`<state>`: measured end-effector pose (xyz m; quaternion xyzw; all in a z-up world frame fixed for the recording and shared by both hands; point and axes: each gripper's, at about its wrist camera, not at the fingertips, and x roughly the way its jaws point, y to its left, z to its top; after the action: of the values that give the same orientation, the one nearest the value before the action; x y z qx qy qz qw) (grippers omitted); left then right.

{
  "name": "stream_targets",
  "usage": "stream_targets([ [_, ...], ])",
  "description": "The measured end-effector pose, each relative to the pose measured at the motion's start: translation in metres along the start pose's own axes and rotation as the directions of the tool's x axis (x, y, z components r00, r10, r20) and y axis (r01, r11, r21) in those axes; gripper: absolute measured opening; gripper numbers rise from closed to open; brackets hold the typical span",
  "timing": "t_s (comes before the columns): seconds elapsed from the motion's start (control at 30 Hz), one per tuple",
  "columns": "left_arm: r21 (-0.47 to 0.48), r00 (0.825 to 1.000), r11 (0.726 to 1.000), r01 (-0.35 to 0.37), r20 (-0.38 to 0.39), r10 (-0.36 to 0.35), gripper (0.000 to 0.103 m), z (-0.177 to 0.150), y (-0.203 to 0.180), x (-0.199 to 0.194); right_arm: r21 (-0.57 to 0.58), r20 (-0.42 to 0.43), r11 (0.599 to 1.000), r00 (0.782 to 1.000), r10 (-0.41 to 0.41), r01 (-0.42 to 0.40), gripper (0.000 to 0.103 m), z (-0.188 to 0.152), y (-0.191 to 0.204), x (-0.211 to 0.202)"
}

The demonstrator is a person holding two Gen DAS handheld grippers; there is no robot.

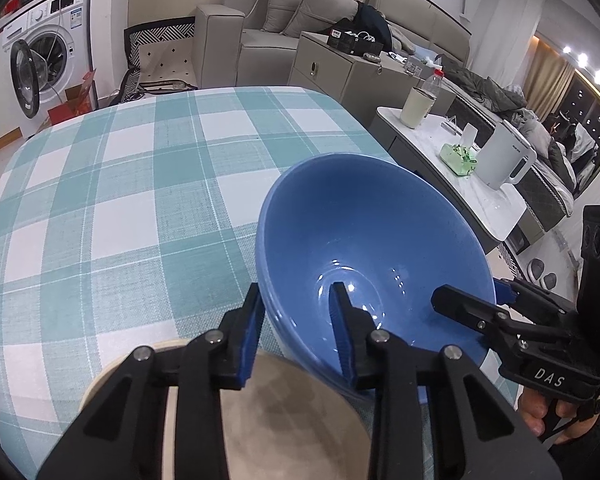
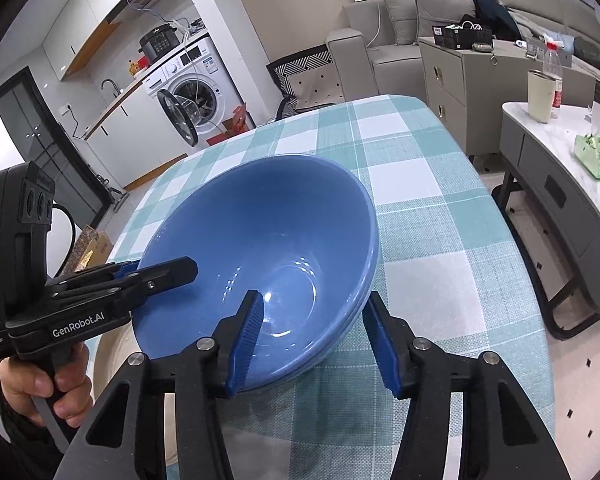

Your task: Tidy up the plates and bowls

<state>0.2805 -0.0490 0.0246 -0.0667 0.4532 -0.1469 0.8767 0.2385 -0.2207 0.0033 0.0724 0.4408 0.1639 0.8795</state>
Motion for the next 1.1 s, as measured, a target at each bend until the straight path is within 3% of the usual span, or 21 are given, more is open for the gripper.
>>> stream_targets([
  [0.63, 0.016, 1.000, 1.000, -0.021, 0.018, 0.021, 0.031, 0.000, -0.007, -0.005, 0.004, 0.023, 0.999, 0.999, -0.033, 0.033, 0.048, -0.004, -0.001, -0.011],
  [1.1, 0.020, 0.998, 1.000, -0.009, 0.068, 0.008, 0.031, 0.001, -0.016, -0.034, -0.017, 0.074, 0.999, 0.996, -0.049, 0.051, 0.048, 0.000, 0.011, -0.039],
])
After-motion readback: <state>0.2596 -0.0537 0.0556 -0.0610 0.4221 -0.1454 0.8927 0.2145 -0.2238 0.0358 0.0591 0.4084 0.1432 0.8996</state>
